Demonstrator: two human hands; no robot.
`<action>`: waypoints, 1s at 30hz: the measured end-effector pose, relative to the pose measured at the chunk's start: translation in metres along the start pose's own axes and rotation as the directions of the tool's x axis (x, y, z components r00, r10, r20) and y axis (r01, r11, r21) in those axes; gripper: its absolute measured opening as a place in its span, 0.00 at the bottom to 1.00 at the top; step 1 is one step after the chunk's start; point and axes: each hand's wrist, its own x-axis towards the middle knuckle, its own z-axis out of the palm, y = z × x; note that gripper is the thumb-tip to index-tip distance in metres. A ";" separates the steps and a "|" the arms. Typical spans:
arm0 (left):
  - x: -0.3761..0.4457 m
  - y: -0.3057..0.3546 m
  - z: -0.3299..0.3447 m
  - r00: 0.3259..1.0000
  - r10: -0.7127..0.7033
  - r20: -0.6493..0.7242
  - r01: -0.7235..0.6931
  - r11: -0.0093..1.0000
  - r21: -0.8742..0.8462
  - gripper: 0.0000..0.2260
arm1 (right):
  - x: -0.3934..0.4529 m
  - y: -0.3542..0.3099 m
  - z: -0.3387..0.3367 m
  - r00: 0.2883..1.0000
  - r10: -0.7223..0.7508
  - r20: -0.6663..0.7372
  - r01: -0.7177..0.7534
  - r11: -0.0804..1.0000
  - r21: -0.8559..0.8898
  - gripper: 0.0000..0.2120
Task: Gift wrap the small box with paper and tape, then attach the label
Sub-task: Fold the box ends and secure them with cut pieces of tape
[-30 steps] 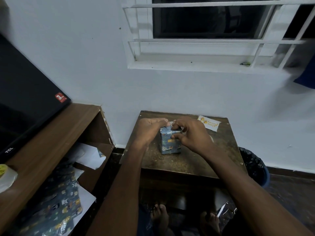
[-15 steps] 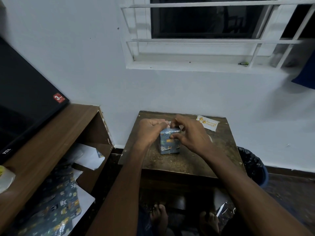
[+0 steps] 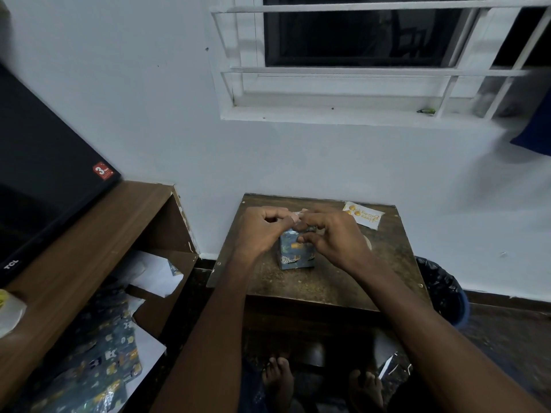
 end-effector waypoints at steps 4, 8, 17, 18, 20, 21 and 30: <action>-0.002 0.002 0.004 0.999 -0.025 -0.035 0.024 0.999 -0.029 0.05 | 0.000 0.001 0.001 1.000 0.011 -0.005 -0.011 1.000 0.025 0.10; -0.005 0.007 0.007 0.997 -0.047 -0.065 0.043 0.997 -0.066 0.05 | 0.001 0.003 0.003 1.000 0.029 -0.004 -0.028 0.999 0.033 0.10; -0.006 0.008 0.012 0.982 -0.178 -0.062 0.159 0.960 -0.232 0.04 | 0.002 0.004 0.006 1.000 0.009 -0.009 -0.009 1.000 0.002 0.10; -0.007 0.010 0.013 0.976 -0.211 -0.060 0.188 0.946 -0.265 0.05 | 0.001 0.003 0.006 1.000 0.006 -0.009 -0.006 1.000 0.000 0.10; -0.006 0.013 0.015 0.966 -0.251 -0.064 0.219 0.922 -0.319 0.11 | 0.001 0.001 0.006 1.000 0.006 -0.009 -0.006 1.000 0.001 0.10; -0.005 0.014 0.015 0.960 -0.269 -0.071 0.230 0.911 -0.341 0.16 | 0.001 0.000 0.006 1.000 0.010 -0.008 -0.010 1.000 0.003 0.11; 0.000 0.015 0.014 0.957 -0.257 -0.136 0.208 0.932 -0.296 0.11 | 0.002 0.001 0.005 0.983 0.172 -0.062 -0.150 0.953 0.265 0.32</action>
